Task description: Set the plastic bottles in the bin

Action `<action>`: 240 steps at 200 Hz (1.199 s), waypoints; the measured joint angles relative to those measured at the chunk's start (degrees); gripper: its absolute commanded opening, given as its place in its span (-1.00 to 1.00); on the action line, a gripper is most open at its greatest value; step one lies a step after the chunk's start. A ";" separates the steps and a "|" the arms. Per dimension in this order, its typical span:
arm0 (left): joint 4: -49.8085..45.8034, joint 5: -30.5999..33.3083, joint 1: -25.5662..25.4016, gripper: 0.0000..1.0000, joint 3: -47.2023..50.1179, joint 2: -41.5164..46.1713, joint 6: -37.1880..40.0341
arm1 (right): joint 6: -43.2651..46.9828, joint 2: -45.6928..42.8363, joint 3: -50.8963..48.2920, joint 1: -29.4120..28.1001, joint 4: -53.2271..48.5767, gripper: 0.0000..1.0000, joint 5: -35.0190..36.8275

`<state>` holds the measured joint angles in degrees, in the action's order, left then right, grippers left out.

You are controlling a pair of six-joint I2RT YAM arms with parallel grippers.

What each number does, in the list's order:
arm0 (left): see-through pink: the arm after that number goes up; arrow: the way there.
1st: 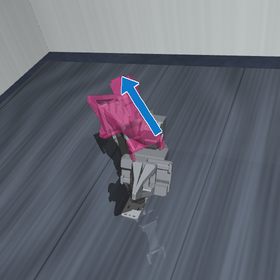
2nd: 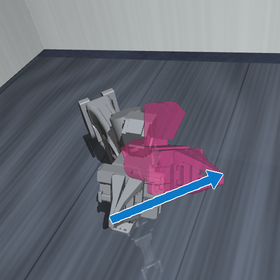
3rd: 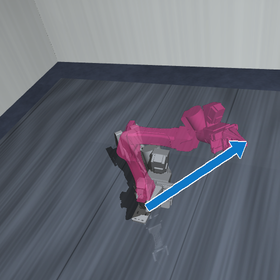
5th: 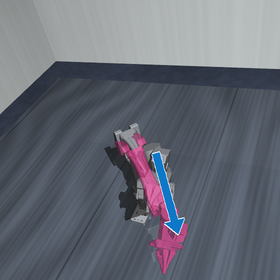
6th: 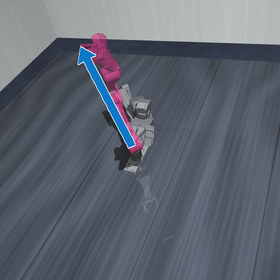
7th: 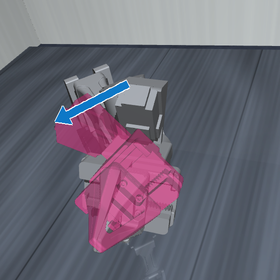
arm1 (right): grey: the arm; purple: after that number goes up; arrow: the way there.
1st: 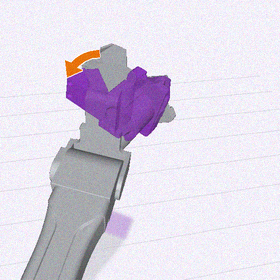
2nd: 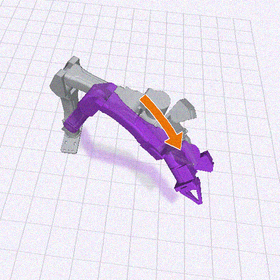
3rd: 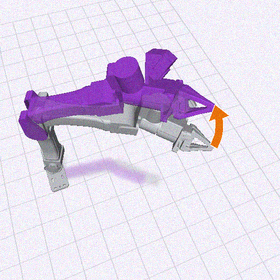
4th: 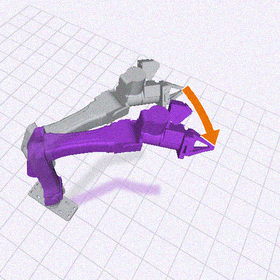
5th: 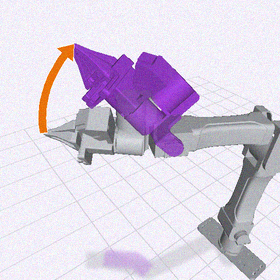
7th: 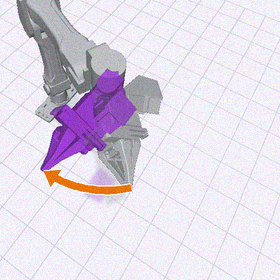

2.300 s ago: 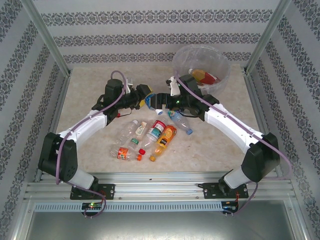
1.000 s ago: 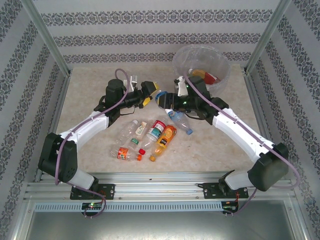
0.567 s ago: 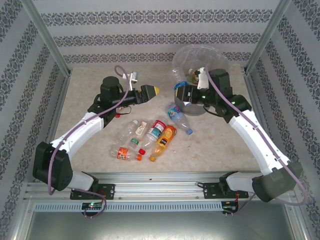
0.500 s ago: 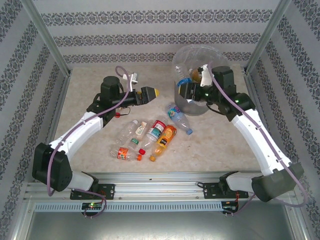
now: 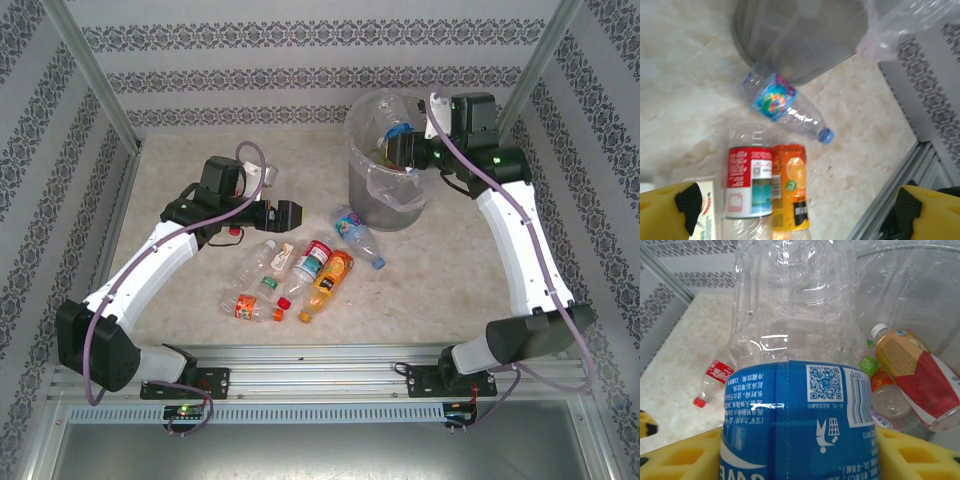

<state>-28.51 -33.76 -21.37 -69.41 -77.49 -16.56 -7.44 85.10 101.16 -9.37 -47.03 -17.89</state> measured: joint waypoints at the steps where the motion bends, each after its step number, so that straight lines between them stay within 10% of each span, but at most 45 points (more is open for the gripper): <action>1: -0.15 0.02 0.00 1.00 0.00 0.00 0.07 | 0.04 0.13 0.17 0.04 -0.09 0.13 -0.02; 82: -8.66 7.67 -0.72 0.97 0.55 0.42 5.18 | 5.05 16.22 16.13 2.84 -8.24 0.23 -1.01; 152: -10.80 13.33 -1.27 0.84 1.70 -1.84 7.54 | 5.86 18.67 16.61 2.82 -9.64 0.76 2.12; 240: -13.40 20.37 -5.38 0.52 1.36 -12.24 7.96 | 0.35 -2.54 -0.61 -0.28 -1.51 0.78 -1.27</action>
<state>-41.91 -13.39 -26.74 -68.05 -89.73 -8.60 -7.09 82.56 100.55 -9.65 -48.53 -19.16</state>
